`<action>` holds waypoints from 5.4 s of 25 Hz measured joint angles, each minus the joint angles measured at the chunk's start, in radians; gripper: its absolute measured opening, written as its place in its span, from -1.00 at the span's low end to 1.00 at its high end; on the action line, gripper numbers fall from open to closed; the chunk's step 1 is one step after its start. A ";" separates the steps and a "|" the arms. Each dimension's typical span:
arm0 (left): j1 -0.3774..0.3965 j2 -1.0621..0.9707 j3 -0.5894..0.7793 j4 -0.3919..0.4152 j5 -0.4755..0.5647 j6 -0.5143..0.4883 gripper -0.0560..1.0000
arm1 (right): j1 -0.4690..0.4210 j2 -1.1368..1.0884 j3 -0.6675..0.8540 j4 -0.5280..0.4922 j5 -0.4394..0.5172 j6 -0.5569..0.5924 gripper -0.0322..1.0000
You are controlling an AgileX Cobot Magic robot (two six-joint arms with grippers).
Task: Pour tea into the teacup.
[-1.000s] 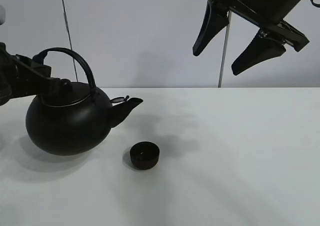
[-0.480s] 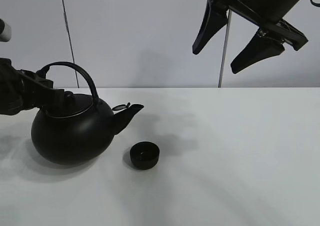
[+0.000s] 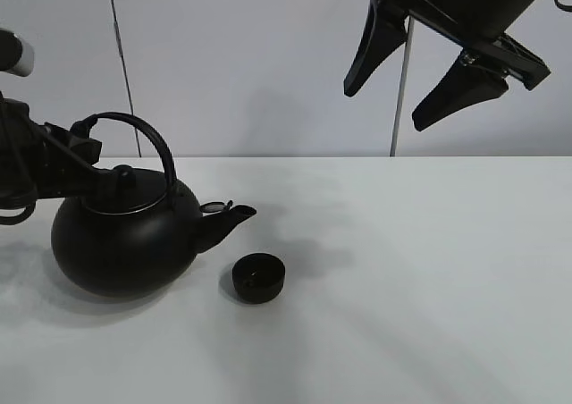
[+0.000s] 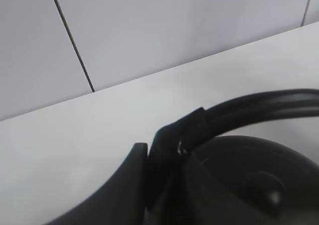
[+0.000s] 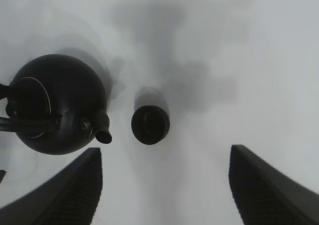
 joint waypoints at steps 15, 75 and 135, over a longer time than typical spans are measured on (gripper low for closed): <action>0.000 0.000 0.000 -0.031 0.019 0.063 -0.68 | 0.000 0.000 0.000 0.000 -0.001 0.000 0.02; 0.000 0.001 -0.089 -0.059 0.186 0.317 -0.68 | 0.000 0.000 0.000 0.000 -0.004 0.000 0.02; -0.003 -0.049 -0.120 -0.050 0.228 0.437 -0.68 | 0.000 0.000 0.000 0.003 -0.019 -0.017 0.02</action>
